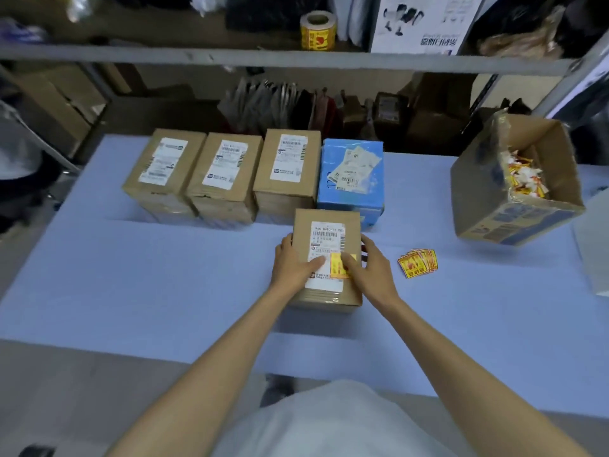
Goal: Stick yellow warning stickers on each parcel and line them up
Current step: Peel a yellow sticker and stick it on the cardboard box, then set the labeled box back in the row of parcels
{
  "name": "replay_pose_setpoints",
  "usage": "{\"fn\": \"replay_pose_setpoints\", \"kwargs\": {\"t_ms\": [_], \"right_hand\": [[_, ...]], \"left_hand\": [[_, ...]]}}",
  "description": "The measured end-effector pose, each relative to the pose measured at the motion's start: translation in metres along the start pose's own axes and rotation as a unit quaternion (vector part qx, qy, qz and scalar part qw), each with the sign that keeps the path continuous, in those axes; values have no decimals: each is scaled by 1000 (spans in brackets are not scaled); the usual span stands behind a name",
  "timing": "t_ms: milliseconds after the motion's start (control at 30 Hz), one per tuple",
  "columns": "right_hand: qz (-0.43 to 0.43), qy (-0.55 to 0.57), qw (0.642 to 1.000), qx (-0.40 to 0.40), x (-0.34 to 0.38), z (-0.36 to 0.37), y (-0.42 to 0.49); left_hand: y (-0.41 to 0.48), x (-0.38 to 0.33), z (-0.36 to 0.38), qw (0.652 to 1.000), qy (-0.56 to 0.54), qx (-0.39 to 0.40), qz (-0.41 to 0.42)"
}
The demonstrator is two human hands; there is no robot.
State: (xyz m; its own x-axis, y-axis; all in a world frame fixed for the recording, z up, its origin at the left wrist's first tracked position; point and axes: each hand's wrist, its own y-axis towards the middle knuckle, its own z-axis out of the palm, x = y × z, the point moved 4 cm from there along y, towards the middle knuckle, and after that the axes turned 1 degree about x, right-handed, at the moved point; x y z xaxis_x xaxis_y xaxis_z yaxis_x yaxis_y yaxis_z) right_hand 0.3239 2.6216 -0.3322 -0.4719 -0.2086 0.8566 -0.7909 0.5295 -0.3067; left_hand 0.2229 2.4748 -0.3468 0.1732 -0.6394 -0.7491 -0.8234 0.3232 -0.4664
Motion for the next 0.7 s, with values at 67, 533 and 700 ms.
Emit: {"fn": "replay_pose_setpoints", "kwargs": {"t_ms": [67, 533, 700], "right_hand": [[4, 33, 999, -6, -4, 2, -11], [-47, 124, 990, -39, 37, -40, -30], [-62, 145, 978, -134, 58, -97, -5]], "left_hand": [[-10, 8, -4, 999, -33, 30, 11], [-32, -51, -13, 981, -127, 81, 120], [-10, -124, 9, 971, -141, 108, 159]]}}
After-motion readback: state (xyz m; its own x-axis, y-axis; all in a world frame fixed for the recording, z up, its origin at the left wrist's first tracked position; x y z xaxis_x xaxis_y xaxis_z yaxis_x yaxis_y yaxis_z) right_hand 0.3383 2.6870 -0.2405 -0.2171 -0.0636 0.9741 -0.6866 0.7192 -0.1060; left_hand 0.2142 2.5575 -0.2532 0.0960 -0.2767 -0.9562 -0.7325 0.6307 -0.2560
